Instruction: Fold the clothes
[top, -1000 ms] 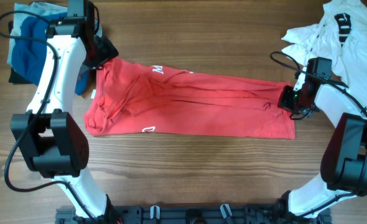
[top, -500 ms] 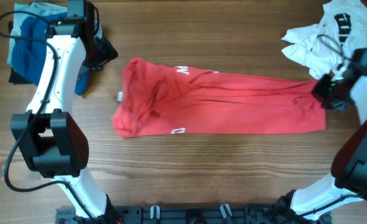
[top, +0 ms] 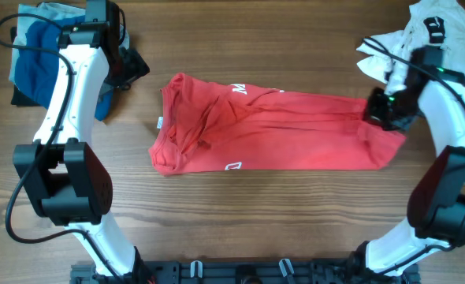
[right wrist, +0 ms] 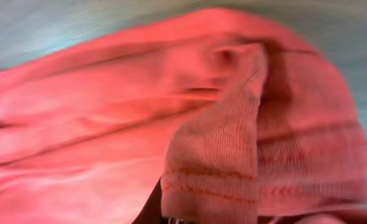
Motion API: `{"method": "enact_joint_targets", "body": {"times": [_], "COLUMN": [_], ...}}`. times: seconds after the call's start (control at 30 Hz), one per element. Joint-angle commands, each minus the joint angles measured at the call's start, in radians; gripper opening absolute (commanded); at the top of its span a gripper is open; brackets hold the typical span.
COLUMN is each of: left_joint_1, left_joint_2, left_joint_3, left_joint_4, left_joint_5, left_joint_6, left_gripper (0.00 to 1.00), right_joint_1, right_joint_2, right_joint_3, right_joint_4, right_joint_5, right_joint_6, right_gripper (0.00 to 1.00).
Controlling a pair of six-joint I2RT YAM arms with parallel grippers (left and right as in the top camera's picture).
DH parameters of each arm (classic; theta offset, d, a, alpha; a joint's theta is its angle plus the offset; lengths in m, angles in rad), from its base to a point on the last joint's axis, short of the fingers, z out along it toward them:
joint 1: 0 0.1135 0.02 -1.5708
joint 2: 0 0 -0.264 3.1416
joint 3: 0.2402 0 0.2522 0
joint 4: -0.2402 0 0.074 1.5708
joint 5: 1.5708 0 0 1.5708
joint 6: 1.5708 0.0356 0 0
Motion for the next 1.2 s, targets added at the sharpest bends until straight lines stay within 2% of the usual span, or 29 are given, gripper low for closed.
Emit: {"method": "enact_joint_targets", "body": {"times": [0.0,0.4,0.93,0.97,1.0,1.03,1.07,1.17], "left_joint_1": [0.008,0.006,0.006,0.006,0.006,0.006,0.006,0.006], "left_joint_2": [-0.007,-0.006,0.004,0.004,0.004,0.004,0.004,0.004], "left_joint_3": [0.010,0.010,0.010,0.010,0.010,0.010,0.010,0.010], "left_joint_4": [0.000,0.000,0.003,0.004,0.004,0.004,0.004,0.004], "left_joint_5": [-0.017,-0.016,-0.007,-0.005,-0.005,-0.005,-0.005,-0.005], "left_joint_6": [0.012,0.012,0.012,0.012,0.012,0.012,0.012,0.012], "left_gripper": [1.00,1.00,1.00,1.00,1.00,1.00,1.00,1.00], "right_joint_1": [0.086,0.391,0.536,0.541,0.546,0.551,0.554,0.555], "right_joint_2": [0.013,0.013,0.024,0.027,0.028,0.028,0.028,0.026], "right_joint_3": [0.068,0.075,0.075,0.075,0.075,0.075,0.075,0.075], "right_joint_4": [-0.018,0.036,0.151,0.157,0.160,0.162,0.163,0.155], "right_joint_5": [-0.092,-0.110,-0.103,-0.103,-0.103,-0.102,-0.103,-0.103], "right_joint_6": [0.041,0.144,0.221,0.222,0.221,0.219,0.213,0.210], "right_gripper": [0.04,0.04,0.04,0.09,0.20,0.43,0.53,0.60]}}
